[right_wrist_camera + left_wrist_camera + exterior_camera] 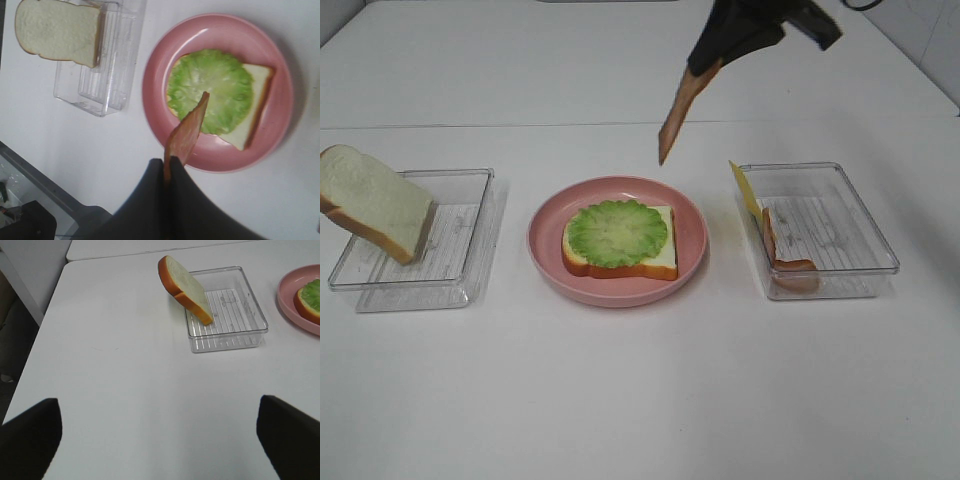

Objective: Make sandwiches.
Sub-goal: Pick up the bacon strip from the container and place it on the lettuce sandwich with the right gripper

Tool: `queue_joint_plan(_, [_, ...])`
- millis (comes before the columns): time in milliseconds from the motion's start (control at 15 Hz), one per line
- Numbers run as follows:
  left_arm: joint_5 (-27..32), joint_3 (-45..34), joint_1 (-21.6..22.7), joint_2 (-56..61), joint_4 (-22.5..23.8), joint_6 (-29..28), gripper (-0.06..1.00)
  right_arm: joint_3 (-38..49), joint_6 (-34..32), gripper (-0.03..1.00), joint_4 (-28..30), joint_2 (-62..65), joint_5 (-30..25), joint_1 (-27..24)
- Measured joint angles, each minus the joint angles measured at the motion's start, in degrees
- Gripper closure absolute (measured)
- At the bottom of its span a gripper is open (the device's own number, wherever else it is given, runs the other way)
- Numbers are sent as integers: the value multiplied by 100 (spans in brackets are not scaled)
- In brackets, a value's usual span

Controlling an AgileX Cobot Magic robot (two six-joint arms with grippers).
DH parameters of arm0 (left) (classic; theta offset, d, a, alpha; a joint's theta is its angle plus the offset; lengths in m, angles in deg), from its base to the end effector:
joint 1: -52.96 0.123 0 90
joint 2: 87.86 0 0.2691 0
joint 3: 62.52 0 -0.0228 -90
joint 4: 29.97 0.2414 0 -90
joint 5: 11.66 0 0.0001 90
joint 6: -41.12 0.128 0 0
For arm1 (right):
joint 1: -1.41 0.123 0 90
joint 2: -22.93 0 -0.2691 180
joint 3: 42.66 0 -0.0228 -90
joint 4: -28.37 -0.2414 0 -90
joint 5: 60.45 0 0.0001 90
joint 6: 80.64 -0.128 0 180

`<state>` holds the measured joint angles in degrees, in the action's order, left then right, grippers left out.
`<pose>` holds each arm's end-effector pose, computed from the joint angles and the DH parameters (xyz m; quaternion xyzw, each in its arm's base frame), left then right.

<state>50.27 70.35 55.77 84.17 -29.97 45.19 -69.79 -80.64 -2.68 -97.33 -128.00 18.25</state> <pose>0.0324 0.0016 0.2589 0.0094 0.8527 0.0313 0.5213 0.3853 0.1804 0.2611 -0.0805 0.9483 0.2819 0.1217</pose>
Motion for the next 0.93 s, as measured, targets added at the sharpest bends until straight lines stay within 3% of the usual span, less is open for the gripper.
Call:
queue_joint_plan(400, [0, 0, 0, 0, 0, 0, -3, 0, 0, 95, -493, -877, 802, 865])
queue_joint_plan(933, [0, 0, 0, 0, 0, 0, -3, -264, 149, 95, -1467, -1501, 1146, 945])
